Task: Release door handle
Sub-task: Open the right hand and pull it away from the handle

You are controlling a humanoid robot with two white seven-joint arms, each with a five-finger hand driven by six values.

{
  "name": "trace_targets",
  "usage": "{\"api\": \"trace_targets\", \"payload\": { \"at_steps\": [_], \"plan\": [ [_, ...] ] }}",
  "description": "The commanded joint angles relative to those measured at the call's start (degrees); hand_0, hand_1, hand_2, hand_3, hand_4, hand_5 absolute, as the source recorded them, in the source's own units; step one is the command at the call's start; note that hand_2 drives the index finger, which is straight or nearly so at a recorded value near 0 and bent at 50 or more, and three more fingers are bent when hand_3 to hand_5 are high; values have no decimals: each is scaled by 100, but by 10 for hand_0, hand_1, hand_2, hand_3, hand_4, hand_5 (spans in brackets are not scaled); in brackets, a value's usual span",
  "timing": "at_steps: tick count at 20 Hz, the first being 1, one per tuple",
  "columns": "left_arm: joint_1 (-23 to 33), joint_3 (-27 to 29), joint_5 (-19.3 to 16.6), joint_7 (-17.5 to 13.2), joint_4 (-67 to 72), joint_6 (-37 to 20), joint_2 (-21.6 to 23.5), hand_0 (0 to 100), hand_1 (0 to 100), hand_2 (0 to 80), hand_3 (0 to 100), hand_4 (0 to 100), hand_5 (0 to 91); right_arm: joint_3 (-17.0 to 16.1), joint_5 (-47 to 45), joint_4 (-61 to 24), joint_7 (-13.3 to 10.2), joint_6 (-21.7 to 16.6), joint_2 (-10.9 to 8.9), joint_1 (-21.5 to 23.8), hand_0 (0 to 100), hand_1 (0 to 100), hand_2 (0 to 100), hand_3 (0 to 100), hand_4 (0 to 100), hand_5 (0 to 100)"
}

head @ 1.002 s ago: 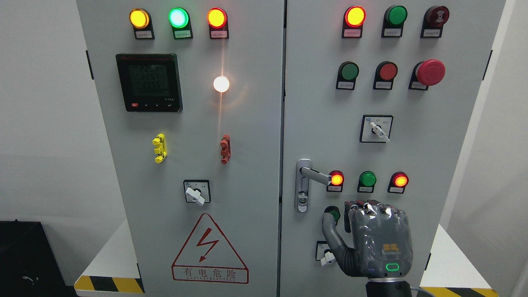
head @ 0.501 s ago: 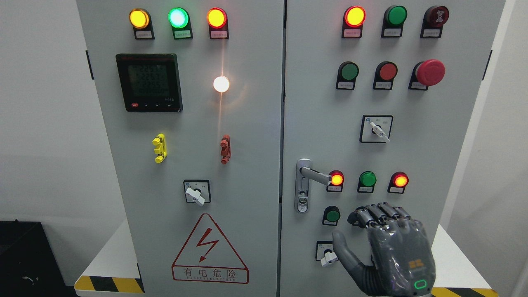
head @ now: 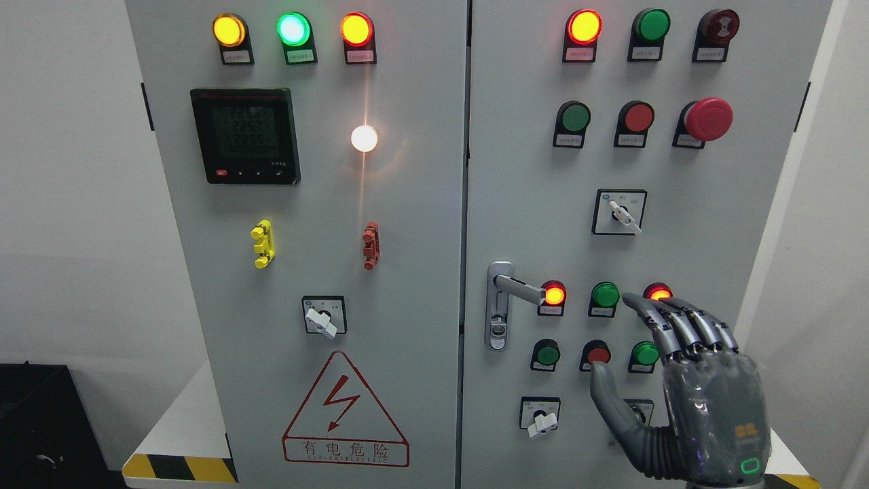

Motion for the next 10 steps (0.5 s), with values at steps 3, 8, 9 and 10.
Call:
{"api": "trace_targets", "payload": {
  "at_steps": [3,8,9,10],
  "plan": [
    [97,0,-7,1,-1,-5,0,120,556,0,0,0,0,-148,-93,-98,76,-11,14,-19,563,261,85,104,103,0],
    [97,0,2,1,-1,-5,0,120,556,0,0,0,0,-130,-93,-98,76,-20,14,-19,604,175,71,97,91,0],
    [97,0,-7,1,-1,-5,0,120,556,0,0,0,0,-121,-102,-98,76,-20,23,-11,593,173,71,91,84,0],
    [97,0,2,1,-1,-5,0,120,556,0,0,0,0,-121,-93,-98,76,-11,23,-10,589,173,71,91,83,0]
  ]
}}
